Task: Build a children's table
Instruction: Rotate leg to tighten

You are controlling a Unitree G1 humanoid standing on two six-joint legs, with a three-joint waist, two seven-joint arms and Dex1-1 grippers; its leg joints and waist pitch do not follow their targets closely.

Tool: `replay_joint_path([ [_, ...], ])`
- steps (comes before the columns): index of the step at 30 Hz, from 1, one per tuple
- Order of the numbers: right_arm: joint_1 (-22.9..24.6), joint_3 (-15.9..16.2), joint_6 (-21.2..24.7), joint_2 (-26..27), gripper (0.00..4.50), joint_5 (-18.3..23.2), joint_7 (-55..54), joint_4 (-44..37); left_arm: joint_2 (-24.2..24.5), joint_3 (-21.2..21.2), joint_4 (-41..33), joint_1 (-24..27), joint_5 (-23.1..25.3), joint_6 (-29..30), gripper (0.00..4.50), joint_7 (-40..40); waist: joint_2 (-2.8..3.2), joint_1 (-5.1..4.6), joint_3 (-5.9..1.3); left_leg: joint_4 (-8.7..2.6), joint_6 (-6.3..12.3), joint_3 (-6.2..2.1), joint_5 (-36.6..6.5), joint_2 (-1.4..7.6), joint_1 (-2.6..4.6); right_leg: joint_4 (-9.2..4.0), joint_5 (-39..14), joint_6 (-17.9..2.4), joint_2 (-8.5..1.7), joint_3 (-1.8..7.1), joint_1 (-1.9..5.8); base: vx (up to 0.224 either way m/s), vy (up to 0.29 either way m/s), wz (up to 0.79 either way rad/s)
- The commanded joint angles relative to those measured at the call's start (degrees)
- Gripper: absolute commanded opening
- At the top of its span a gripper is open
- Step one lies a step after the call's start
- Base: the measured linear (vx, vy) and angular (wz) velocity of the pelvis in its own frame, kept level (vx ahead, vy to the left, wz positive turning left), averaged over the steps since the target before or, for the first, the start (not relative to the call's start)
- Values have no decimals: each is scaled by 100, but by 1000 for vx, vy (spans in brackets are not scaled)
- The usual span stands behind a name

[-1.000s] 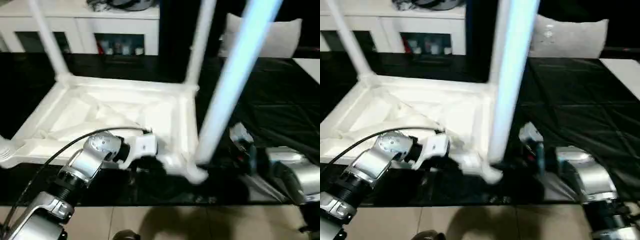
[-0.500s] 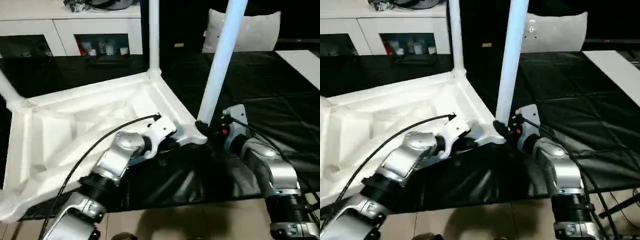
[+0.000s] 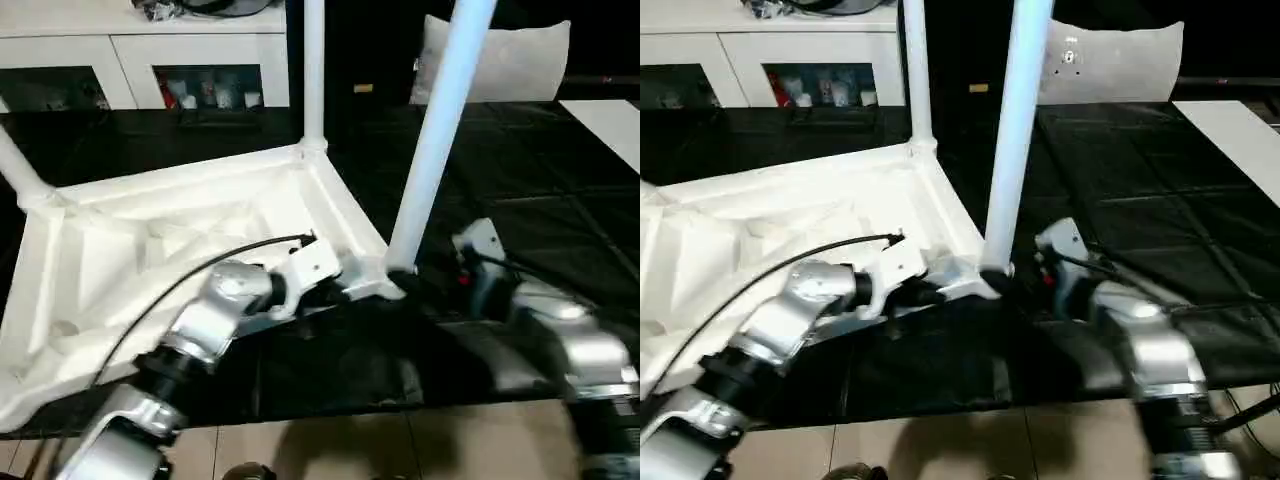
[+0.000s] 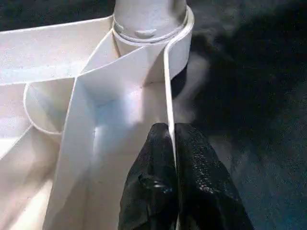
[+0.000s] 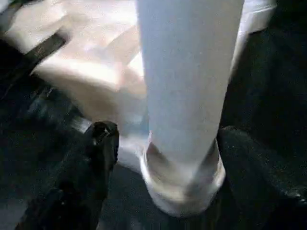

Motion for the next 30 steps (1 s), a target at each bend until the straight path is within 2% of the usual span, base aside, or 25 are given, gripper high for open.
replay_joint_path([
  [1,5,103,-74,-87,398,29,310,-67,79,-135,-53,-28,-11,-283,0,-308,-58,32,-367,-319,396,-151,-1111,378,69,-403,-1021,-1180,-474,285,263,0,0,0],
  [2,1,146,-104,-180,423,18,423,-67,137,-166,-47,-33,-34,-393,0,-422,-65,31,-367,-319,408,-148,-1064,380,69,-392,-970,-1217,-473,285,256,0,0,0],
  [5,-57,404,-326,-575,423,14,1188,12,498,-403,-198,22,-193,-799,0,-1262,-63,90,-393,-296,449,-145,-1043,394,78,-384,-1030,-1257,-491,273,264,0,0,0],
  [8,-107,514,-504,-712,401,124,1774,77,699,-530,-290,61,-260,-998,0,-1742,-47,170,-396,-285,476,-120,-998,423,102,-344,-808,-1354,-478,286,228,0,0,0],
  [12,-156,616,-473,-762,367,223,2133,108,827,-623,-334,78,-293,-1141,0,-2059,-43,278,-390,-296,399,-122,-1118,436,127,-346,-1019,-1366,-486,286,213,0,0,0],
  [16,-155,753,-336,-835,334,350,2485,62,939,-724,-336,77,-301,-1291,0,-2285,-57,290,-373,-316,327,-139,-1271,429,111,-363,-1258,-1278,-492,285,225,0,0,0],
  [18,-141,819,-289,-849,324,401,2685,39,966,-746,-318,61,-316,-1361,0,-2350,-79,289,-361,-314,292,-134,-1340,428,114,-383,-1455,-1219,-503,295,208,0,0,0],
  [21,-133,854,-191,-849,291,455,2794,24,950,-734,-289,49,-308,-1389,0,-2372,-76,292,-358,-315,252,-139,-1372,426,116,-395,-1623,-1163,-505,298,205,0,0,0],
  [23,-129,880,-205,-859,287,468,2819,15,931,-725,-265,42,-300,-1404,0,-2362,-76,294,-358,-316,251,-142,-1362,427,111,-394,-1639,-1148,-504,296,203,0,0,0],
  [25,-123,887,-169,-863,251,499,2863,6,926,-728,-260,40,-309,-1409,0,-2352,-81,296,-365,-311,255,-142,-1321,426,116,-387,-1585,-1146,-503,295,201,0,0,0],
  [29,-97,899,-22,-871,234,609,2957,-36,920,-726,-265,59,-367,-1387,0,-2352,-81,301,-367,-301,305,-136,-1220,421,107,-372,-1426,-1190,-492,291,202,0,0,0],
  [30,-59,907,77,-873,213,680,3009,-95,915,-713,-269,85,-383,-1368,0,-2361,-61,304,-359,-304,302,-139,-1235,422,107,-374,-1454,-1191,-495,291,198,0,0,0],
])
